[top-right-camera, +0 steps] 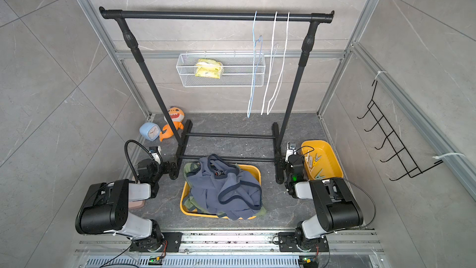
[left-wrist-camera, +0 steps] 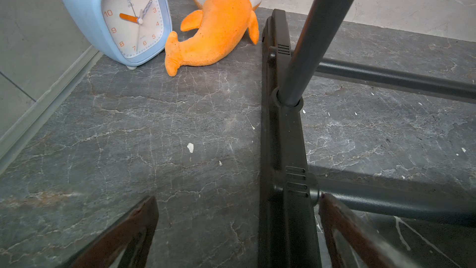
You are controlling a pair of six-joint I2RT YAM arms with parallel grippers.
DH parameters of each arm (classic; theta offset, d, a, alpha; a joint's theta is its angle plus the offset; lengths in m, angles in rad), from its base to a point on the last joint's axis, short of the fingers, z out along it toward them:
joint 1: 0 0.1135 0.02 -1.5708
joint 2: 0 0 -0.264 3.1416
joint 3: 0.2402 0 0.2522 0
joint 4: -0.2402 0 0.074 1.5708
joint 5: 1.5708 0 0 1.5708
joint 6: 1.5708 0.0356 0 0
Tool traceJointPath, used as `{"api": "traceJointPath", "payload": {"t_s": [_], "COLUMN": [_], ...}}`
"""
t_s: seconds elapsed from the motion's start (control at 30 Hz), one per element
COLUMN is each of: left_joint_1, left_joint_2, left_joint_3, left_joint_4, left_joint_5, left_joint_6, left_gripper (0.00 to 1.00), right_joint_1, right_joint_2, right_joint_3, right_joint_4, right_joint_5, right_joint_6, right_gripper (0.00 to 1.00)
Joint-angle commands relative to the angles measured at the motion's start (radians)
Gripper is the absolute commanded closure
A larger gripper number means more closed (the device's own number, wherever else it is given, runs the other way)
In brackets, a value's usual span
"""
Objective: Remove the clothespins securing tank tops to the hanger
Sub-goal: Reset both arms
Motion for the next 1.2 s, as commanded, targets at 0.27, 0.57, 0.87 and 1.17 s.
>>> {"api": "traceJointPath", "payload": {"t_s": [0.27,0.57,0.87,1.17], "left_joint_1": [-0.026,-0.035,-0.036,-0.032], "left_joint_2": [0.001,-0.012,0.005,-0.014], "left_joint_3": [0.036,0.002,0.030,0.038], "left_joint_4": [-0.001,0.057,0.029,-0.024], "left_joint_5": [-0.068,-0.055,-0.084,-0.140], "left_joint_6": [0.024,0.033,0.024,-0.006], "left_gripper": [0.00,0.00,0.00,0.00], "right_joint_1": [0.004,0.004,0.005,0.004], "right_joint_2": [0.002,0.002,0.002,0.002], "right_joint_3": [-0.004,-0.005,-0.003,-0.004], "right_joint_4": [0.031,0.030,0.030,0.030], "right_joint_5": [-0.010,-0.009,-0.009,-0.009], "right_joint_6": [-0.016,-0.017,-0.017,-0.018], "right_gripper": [0.00,0.00,0.00,0.00]}}
